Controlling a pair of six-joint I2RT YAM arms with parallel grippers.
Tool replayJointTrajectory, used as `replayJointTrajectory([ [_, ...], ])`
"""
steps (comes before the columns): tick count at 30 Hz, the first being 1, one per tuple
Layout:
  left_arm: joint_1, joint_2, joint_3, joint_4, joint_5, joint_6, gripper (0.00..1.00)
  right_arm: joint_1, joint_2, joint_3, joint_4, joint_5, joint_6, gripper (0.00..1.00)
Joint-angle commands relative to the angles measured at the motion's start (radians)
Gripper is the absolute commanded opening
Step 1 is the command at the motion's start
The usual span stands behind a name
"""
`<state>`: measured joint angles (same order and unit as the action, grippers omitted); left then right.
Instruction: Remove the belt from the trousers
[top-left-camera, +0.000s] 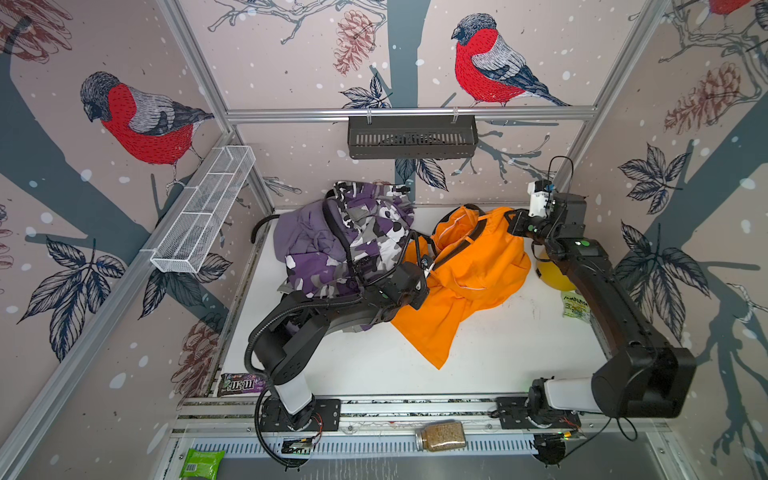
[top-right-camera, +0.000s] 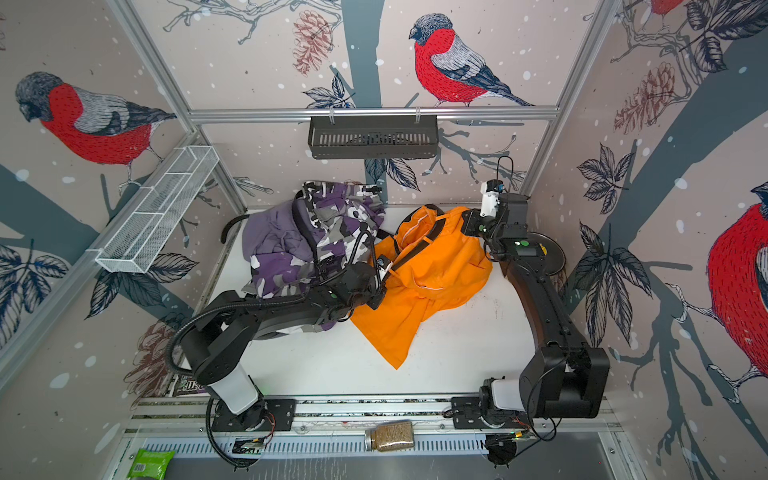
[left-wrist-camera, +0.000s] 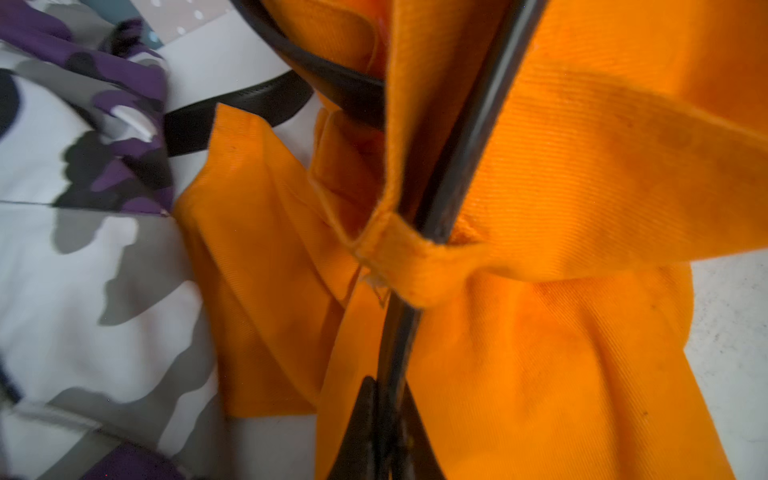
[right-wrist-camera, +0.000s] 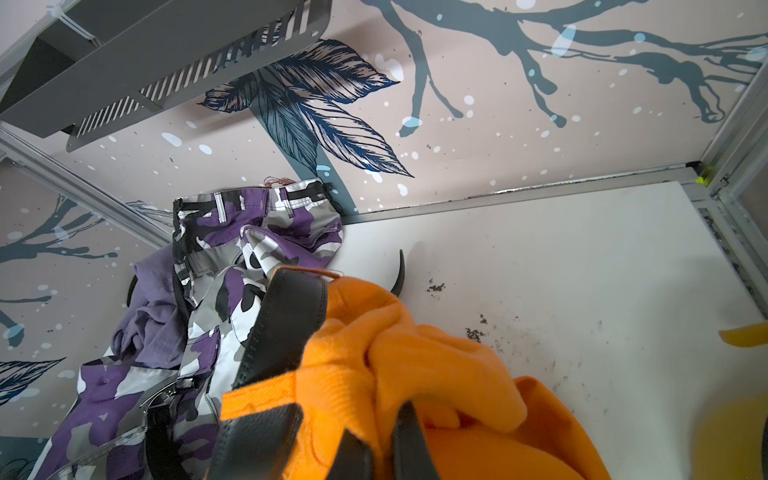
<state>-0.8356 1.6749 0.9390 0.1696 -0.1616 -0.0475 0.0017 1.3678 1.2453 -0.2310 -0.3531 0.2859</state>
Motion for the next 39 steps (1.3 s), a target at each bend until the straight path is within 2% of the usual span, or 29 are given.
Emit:
replayJointTrajectory([
  [1, 0.003, -0.072, -0.035, -0.084, -0.207, -0.053, 0.0, -0.026, -0.004, -0.006, 0.085, 0.003, -0.006, 0.0],
  [4, 0.043, -0.146, -0.076, -0.168, -0.267, -0.075, 0.0, -0.052, -0.006, -0.014, 0.094, -0.002, -0.005, 0.0],
  [8, 0.135, -0.263, -0.128, -0.237, -0.261, -0.104, 0.0, -0.085, -0.007, -0.017, 0.094, 0.006, -0.007, 0.0],
  [15, 0.214, -0.376, -0.13, -0.345, -0.301, -0.047, 0.0, -0.156, -0.014, -0.07, 0.12, 0.026, 0.016, 0.0],
  [25, 0.392, -0.469, -0.131, -0.424, -0.376, -0.078, 0.0, -0.257, -0.043, -0.122, 0.142, 0.077, 0.057, 0.0],
  [33, 0.454, -0.44, -0.131, -0.445, -0.439, -0.069, 0.0, -0.284, -0.045, -0.127, 0.151, 0.047, 0.065, 0.0],
  [35, 0.455, -0.424, -0.138, -0.446, -0.424, -0.074, 0.0, -0.28, -0.049, -0.133, 0.161, 0.022, 0.066, 0.0],
  [39, 0.453, -0.373, -0.142, -0.462, -0.27, -0.087, 0.0, -0.223, -0.056, -0.125, 0.181, -0.044, 0.028, 0.0],
])
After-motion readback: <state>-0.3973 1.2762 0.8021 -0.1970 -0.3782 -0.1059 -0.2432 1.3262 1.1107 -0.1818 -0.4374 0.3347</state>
